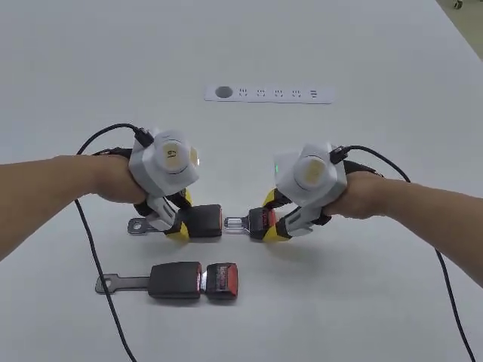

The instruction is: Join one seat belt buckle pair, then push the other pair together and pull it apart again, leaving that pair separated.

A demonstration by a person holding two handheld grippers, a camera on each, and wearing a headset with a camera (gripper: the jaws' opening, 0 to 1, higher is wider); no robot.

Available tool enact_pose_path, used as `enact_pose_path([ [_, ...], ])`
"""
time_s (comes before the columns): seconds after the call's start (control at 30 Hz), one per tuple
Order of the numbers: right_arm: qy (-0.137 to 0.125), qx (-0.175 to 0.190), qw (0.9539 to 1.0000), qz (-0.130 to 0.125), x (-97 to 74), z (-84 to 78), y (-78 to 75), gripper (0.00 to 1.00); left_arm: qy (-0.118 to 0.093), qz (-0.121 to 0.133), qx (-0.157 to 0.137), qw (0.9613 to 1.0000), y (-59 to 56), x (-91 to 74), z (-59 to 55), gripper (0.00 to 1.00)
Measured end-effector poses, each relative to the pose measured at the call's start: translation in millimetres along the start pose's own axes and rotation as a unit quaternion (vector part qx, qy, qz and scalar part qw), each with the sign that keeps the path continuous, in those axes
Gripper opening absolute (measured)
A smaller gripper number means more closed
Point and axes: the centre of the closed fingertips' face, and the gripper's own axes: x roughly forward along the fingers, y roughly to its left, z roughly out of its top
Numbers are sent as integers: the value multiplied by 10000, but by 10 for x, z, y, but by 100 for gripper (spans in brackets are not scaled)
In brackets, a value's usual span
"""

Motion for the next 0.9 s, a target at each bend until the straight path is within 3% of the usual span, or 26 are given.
enact_pose_path([
  [0.9, 273, -35, 9996, 4, -171, -320, -60, 28, 43, -76, 110, 9999, -15, -23, 28, 32],
])
